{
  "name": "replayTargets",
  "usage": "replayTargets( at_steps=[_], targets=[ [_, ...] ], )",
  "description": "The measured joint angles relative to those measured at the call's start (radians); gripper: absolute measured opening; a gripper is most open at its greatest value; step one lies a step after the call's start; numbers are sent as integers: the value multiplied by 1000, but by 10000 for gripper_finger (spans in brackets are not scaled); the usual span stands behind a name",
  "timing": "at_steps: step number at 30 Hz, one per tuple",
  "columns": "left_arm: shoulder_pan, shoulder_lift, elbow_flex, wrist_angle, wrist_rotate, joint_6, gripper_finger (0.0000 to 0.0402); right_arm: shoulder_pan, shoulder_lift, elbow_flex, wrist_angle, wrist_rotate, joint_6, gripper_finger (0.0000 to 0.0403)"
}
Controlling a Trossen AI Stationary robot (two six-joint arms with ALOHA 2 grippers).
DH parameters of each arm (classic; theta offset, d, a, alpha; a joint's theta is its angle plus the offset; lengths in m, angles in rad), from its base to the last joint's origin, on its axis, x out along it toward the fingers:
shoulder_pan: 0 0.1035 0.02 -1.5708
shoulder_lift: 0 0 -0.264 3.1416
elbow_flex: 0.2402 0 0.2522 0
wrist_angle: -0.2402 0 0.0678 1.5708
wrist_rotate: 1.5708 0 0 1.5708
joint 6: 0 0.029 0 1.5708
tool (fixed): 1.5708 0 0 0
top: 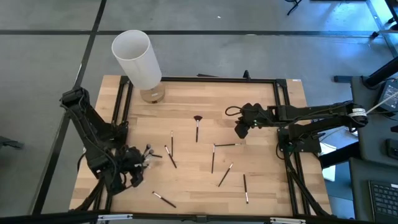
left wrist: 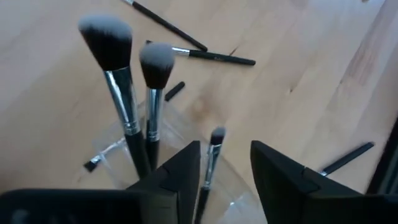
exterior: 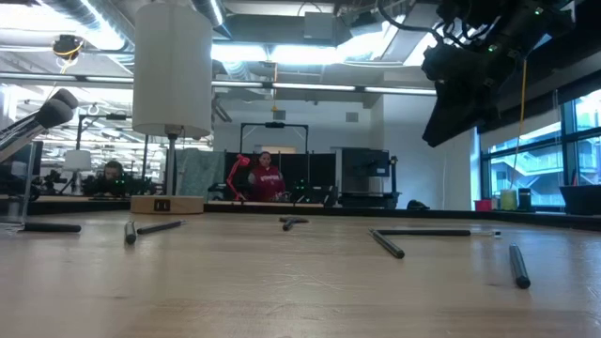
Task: Put items in baskets/containers
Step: Put the black eyeshadow brush into the transparent organizer
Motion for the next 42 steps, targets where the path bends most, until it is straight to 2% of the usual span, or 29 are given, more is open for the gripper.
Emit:
replayTargets(
  at_steps=[4, 7, 9, 12, 15, 20, 25, 30, 35, 42],
  targets=[
    [60, 0, 39, -1, 4, 33, 141, 34, 16, 0, 140, 4, 1, 118],
    [111, 0, 70, 0, -68, 111, 137, 86, 74, 0, 319, -10, -5, 118],
    [142, 0, 88, 0, -173, 180, 134, 119, 135, 1, 460, -54, -10, 118],
    [170, 0, 100, 19, -416, 262, 132, 172, 265, 43, 605, -123, -6, 118],
    [191, 0, 100, 37, -611, 328, 132, 237, 427, 161, 609, -130, -3, 118],
    [231, 0, 82, 37, -768, 366, 132, 338, 717, 460, 503, -131, -21, 118],
    [272, 0, 81, 37, -808, 393, 132, 404, 965, 796, 277, -132, -43, 118],
    [301, -3, 81, 37, -802, 462, 132, 440, 1145, 1067, 158, -131, -65, 118],
    [312, -5, 81, 34, -792, 478, 130, 465, 1284, 1274, 167, -130, -128, 118],
    [312, -5, 81, 24, -746, 515, 130, 492, 1474, 1473, 237, -131, -226, 118]
  ],
)
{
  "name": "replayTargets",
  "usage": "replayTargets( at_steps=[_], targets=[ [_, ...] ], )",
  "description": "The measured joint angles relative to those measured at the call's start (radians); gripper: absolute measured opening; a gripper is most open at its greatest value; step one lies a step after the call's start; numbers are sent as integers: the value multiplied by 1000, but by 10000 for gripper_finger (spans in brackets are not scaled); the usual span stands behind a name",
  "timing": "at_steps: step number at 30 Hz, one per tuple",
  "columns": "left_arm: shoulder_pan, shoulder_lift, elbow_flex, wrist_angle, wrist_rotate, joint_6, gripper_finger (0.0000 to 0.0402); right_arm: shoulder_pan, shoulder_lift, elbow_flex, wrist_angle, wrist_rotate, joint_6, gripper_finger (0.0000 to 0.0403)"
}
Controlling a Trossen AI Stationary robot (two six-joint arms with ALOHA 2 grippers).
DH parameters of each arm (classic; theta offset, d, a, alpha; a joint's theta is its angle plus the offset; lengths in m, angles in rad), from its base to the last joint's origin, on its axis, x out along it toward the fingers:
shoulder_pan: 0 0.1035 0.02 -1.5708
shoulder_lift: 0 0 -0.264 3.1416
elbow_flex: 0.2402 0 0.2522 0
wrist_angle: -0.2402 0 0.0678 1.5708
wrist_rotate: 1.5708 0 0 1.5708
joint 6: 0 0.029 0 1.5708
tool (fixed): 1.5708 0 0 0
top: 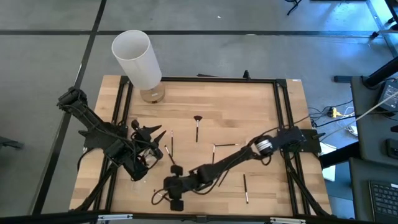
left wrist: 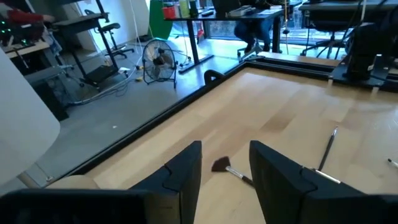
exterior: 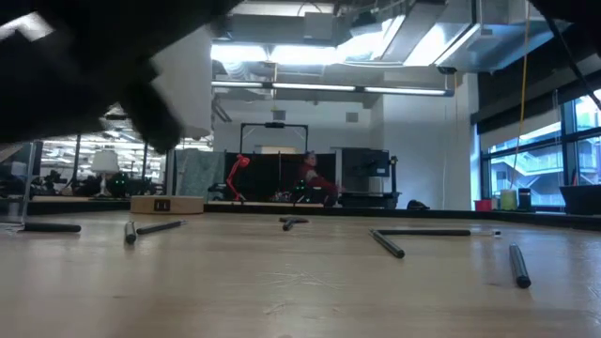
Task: Put items in baskets/containers
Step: Put the black eyeshadow brush into the transparent organizer
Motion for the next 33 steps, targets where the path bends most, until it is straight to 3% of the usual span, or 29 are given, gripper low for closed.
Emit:
replayTargets(
  at_steps=[7, 19, 24, 33],
  targets=[
    [0, 0, 0, -26, 0, -6, 130, 6, 93, 67, -13, 0, 2, 132],
    [0, 0, 0, -27, 0, -9, 129, 26, 96, 69, 79, 12, -66, 273],
    [0, 0, 0, -27, -1, -9, 129, 39, 96, 69, 53, 87, -115, 282],
    [0, 0, 0, -27, -1, -9, 130, 38, 96, 69, 3, 90, -117, 283]
  ],
)
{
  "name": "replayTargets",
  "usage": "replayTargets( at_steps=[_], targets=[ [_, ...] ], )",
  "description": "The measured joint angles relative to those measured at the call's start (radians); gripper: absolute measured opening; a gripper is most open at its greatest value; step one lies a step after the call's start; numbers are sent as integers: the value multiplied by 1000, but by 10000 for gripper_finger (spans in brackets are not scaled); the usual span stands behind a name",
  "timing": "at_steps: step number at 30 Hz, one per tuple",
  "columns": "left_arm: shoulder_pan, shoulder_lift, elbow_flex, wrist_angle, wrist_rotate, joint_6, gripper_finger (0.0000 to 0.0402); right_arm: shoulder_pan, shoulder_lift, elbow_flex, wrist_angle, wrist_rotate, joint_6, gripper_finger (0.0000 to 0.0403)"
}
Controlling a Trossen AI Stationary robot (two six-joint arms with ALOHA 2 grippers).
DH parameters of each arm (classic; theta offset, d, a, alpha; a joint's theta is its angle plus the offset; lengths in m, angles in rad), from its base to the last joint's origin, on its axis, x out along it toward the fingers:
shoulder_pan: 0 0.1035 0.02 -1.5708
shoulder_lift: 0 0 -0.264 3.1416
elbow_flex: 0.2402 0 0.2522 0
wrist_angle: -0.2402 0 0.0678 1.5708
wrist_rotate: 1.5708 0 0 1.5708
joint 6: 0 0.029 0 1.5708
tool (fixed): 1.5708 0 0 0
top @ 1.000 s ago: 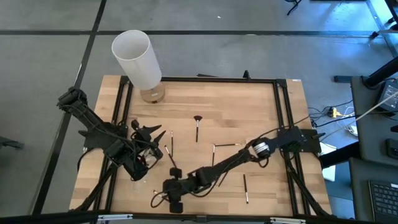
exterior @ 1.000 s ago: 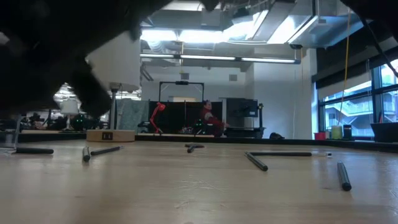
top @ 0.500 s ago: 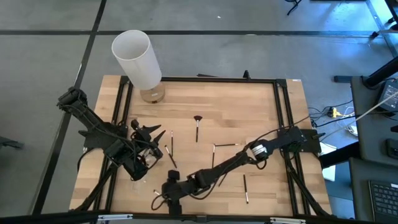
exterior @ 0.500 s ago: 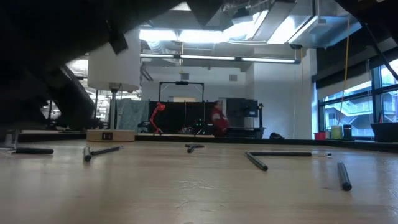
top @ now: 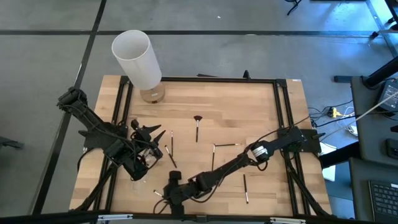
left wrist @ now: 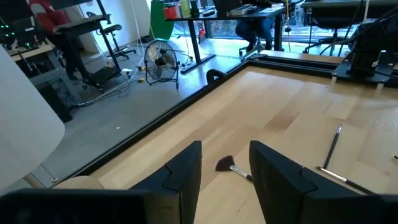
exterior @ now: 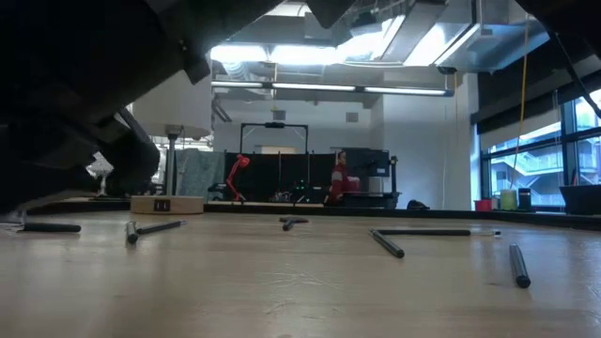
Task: Put items in baskets/containers
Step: Put the black eyeshadow brush into the transparent organizer
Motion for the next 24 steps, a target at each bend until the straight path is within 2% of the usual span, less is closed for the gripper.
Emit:
replayTargets(
  at_steps=[7, 12, 16, 19, 24],
  targets=[
    [0, 0, 0, -3, 0, 0, 129, 0, 0, 0, -78, 1, 5, 283],
    [0, 0, 0, -3, 1, 0, 130, 1, -5, 3, -152, 78, 0, 283],
    [0, 0, 0, -6, 15, 1, 130, -3, -5, 28, -230, 78, 23, 276],
    [0, 0, 0, -6, 36, 19, 129, -6, -5, 43, -267, 46, 40, 246],
    [0, 0, 0, -6, 44, 25, 130, -7, -3, 77, -336, 4, 49, 158]
  ],
)
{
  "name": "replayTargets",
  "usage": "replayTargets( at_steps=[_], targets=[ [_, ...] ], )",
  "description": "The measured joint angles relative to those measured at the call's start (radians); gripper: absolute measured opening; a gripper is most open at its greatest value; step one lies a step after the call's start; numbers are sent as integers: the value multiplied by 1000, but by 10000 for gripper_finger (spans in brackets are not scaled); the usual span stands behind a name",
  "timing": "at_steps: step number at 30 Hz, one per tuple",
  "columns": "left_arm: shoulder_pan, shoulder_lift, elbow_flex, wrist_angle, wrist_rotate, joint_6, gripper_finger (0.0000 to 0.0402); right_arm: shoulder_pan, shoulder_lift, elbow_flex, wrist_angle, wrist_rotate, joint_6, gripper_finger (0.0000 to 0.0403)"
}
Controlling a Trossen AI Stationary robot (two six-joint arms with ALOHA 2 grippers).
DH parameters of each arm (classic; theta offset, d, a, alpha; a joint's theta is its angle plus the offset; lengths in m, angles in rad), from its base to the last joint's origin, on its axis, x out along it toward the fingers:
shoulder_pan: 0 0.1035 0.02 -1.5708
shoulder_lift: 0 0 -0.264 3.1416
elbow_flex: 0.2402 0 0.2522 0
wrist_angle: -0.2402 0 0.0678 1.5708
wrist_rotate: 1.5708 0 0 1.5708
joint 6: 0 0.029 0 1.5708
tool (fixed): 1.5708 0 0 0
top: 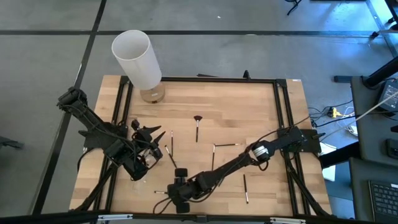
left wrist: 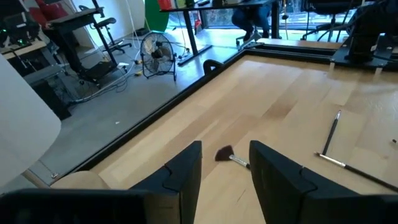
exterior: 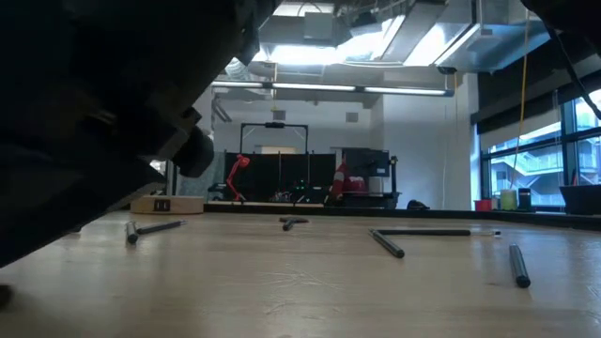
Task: Put items in baskets/containers
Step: Put the black eyeshadow brush into the transparent organizer
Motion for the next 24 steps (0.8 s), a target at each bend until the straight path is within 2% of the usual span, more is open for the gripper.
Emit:
replayTargets(
  at_steps=[5, 9, 13, 20, 24],
  targets=[
    [0, 0, 0, 0, 3, 0, 130, -7, -1, 3, -43, -17, 55, 72],
    [0, 0, 0, 0, 5, 0, 130, -16, -2, 4, -85, -52, 95, 34],
    [0, 0, 0, 0, 7, 1, 130, -21, -3, 4, -109, -49, 102, 23],
    [-10, 0, 0, -1, 7, 1, 130, -25, -30, -1, -171, -34, 103, 31],
    [-10, -1, 0, -3, 6, 1, 130, -24, -84, -7, -346, 40, 88, 27]
  ],
)
